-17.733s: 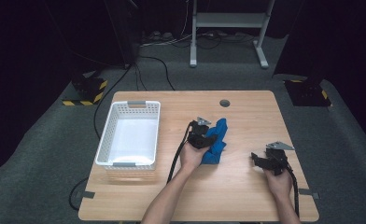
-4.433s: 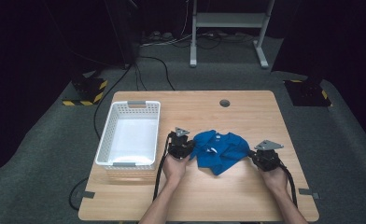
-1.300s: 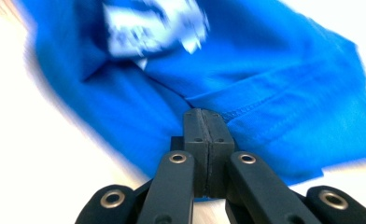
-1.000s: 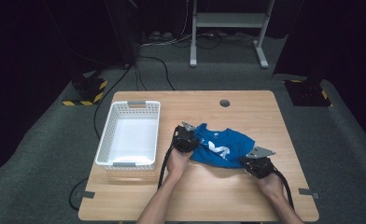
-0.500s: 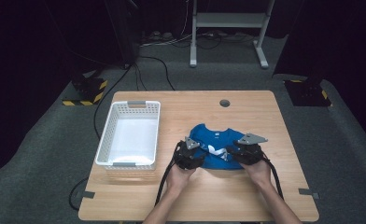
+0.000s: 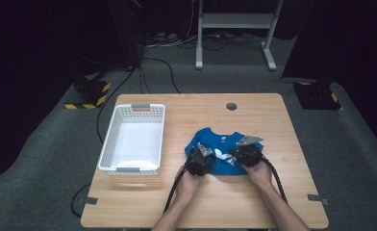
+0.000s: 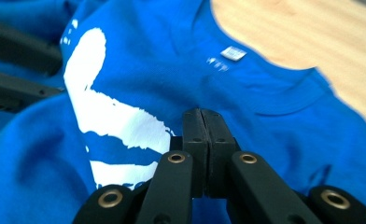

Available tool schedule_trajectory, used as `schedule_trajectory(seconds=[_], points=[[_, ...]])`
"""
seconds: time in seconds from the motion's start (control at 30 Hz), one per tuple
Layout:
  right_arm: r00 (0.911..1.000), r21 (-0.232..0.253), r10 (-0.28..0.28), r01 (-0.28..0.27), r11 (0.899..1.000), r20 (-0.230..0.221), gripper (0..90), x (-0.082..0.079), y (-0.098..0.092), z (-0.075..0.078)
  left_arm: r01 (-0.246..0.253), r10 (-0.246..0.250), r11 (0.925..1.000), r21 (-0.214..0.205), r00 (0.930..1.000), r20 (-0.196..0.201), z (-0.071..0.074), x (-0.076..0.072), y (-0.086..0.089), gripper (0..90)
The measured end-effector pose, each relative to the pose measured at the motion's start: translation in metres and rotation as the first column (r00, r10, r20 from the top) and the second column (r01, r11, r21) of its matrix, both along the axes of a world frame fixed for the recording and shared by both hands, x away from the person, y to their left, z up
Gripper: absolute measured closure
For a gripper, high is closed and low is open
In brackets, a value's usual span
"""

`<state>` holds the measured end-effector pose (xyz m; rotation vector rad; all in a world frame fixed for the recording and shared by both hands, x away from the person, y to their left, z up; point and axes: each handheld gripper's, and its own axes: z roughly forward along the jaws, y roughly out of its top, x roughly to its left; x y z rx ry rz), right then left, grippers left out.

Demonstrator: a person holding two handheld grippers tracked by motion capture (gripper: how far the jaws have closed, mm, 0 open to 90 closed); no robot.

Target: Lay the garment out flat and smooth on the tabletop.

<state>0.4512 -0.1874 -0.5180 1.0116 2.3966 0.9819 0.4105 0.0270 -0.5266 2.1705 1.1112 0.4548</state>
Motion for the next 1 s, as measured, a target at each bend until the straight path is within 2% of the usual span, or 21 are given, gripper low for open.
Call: schedule_trajectory(seconds=[0.13, 0.23, 0.33, 0.43, 0.5, 0.57, 0.6, 0.67, 0.7, 0.73, 0.8, 0.83, 0.9, 1.0], points=[[0.9992, 0.005, -0.027, 0.027, 1.000, 0.030, 90.0, 0.001, -0.004, 0.004, 0.014, -0.014, 0.9998, 0.015, 0.9999, 0.002, 0.001, -0.003, 0.002, 79.2], [0.9977, 0.025, -0.061, 0.060, 0.998, 0.031, 90.0, 0.003, -0.011, 0.006, 0.031, -0.031, 0.9991, 0.030, 0.9995, 0.010, 0.001, -0.008, 0.004, 87.4], [0.9946, 0.045, -0.095, 0.094, 0.995, 0.041, 90.0, 0.004, -0.016, 0.010, 0.049, -0.049, 0.9979, 0.042, 0.9988, 0.001, 0.002, -0.011, 0.008, 88.4], [0.9915, 0.062, -0.119, 0.115, 0.991, 0.053, 90.0, 0.005, -0.019, 0.013, 0.065, -0.064, 0.9972, 0.036, 0.9978, -0.016, 0.003, -0.016, 0.014, 88.5], [0.9901, 0.056, -0.126, 0.122, 0.991, 0.063, 90.0, 0.008, -0.018, 0.018, 0.072, -0.071, 0.9965, 0.043, 0.9973, -0.017, 0.003, -0.019, 0.019, 88.5], [0.9887, 0.058, -0.126, 0.121, 0.991, 0.082, 90.0, 0.010, -0.016, 0.026, 0.066, -0.066, 0.9974, 0.029, 0.9976, -0.023, 0.003, -0.020, 0.025, 88.4], [0.9888, 0.058, -0.125, 0.120, 0.991, 0.082, 90.0, 0.011, -0.015, 0.029, 0.056, -0.055, 0.9984, 0.006, 0.9982, -0.023, 0.003, -0.020, 0.029, 87.9], [0.9900, 0.051, -0.118, 0.115, 0.992, 0.077, 89.1, 0.014, -0.010, 0.032, 0.046, -0.047, 0.9981, -0.040, 0.9988, -0.013, 0.005, -0.019, 0.031, 79.6], [0.9915, 0.047, -0.109, 0.105, 0.993, 0.072, 86.5, 0.014, -0.008, 0.032, 0.048, -0.049, 0.9973, -0.055, 0.9988, -0.006, 0.005, -0.018, 0.031, 71.4], [0.9924, 0.046, -0.101, 0.098, 0.994, 0.070, 81.8, 0.014, -0.006, 0.031, 0.044, -0.044, 0.9955, -0.084, 0.9990, 0.001, 0.006, -0.018, 0.029, 66.6], [0.9958, 0.060, -0.081, 0.079, 0.995, 0.042, 72.0, 0.013, -0.004, 0.029, 0.046, -0.046, 0.9922, -0.116, 0.9989, 0.005, 0.007, -0.017, 0.023, 58.3], [0.9976, 0.064, -0.064, 0.063, 0.996, 0.025, 67.0, 0.013, -0.003, 0.027, 0.052, -0.052, 0.9908, -0.124, 0.9986, 0.003, 0.007, -0.017, 0.018, 55.3], [0.9987, 0.052, -0.043, 0.041, 0.998, 0.028, 61.0, 0.011, 0.000, 0.026, 0.066, -0.066, 0.9904, -0.122, 0.9978, 0.002, 0.006, -0.015, 0.009, 53.5], [0.9995, 0.043, -0.010, 0.009, 0.999, 0.030, 54.9, 0.010, 0.005, 0.025, 0.071, -0.070, 0.9928, -0.096, 0.9975, 0.012, 0.005, -0.011, -0.007, 53.0]])
